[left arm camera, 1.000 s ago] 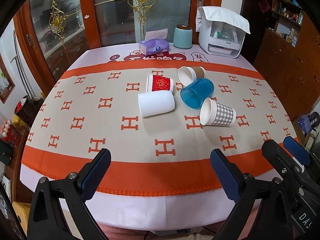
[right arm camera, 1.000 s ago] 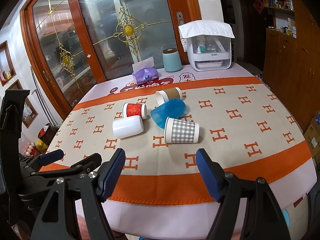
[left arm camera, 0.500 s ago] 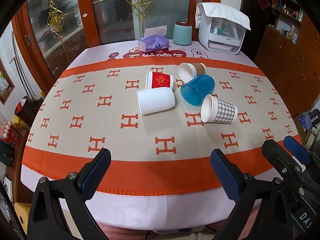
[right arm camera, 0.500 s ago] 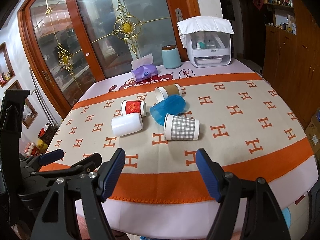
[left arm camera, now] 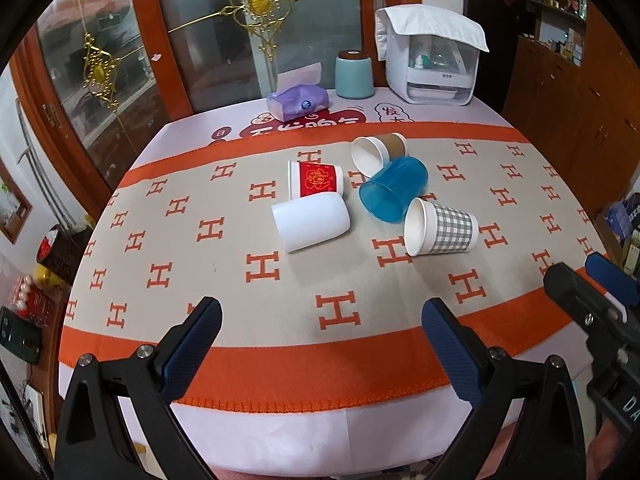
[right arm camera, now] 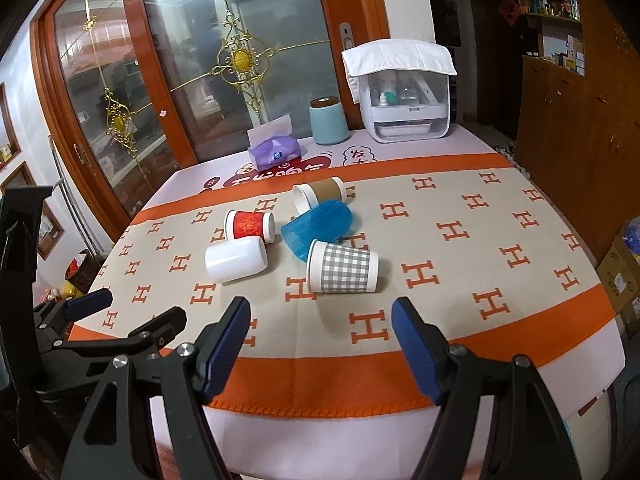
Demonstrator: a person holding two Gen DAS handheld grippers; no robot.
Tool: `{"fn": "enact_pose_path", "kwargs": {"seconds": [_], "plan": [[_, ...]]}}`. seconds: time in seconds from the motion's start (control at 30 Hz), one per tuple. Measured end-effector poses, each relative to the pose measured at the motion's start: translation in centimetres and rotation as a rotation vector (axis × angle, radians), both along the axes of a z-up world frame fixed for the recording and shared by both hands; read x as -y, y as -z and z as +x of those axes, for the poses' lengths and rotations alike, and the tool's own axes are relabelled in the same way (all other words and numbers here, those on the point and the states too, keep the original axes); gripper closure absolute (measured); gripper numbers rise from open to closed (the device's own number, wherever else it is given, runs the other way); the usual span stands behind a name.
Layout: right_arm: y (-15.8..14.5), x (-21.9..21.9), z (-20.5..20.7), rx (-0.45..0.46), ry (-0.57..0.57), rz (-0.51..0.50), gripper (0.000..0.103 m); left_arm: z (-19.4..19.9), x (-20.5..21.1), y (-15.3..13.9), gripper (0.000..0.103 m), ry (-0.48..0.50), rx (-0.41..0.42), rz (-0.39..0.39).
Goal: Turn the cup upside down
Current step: 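Reach the left gripper to the checkered paper cup and close on it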
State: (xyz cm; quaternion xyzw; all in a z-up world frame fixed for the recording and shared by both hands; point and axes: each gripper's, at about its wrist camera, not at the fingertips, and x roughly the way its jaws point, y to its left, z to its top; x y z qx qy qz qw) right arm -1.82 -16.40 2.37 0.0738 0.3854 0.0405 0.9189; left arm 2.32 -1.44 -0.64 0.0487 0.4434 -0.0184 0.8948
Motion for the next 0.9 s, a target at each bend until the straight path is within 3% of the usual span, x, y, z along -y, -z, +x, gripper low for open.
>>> {"fn": "enact_pose_path", "kwargs": {"seconds": [0.4, 0.57, 0.9], "plan": [[1.0, 1.9, 2.9, -0.075, 0.042, 0.038, 0.03, 3.1, 1.7, 0.5, 0.004, 0.161, -0.063, 0.01], [2.4, 3.0, 4.3, -0.126, 0.08, 0.061, 0.03, 5.1, 3.2, 0.6, 0.004, 0.25, -0.036, 0.097], [6.3, 5.0, 6.6, -0.238, 0.136, 0.111, 0.03, 8.0, 7.0, 1.8, 0.004, 0.441, -0.021, 0.196]]}}
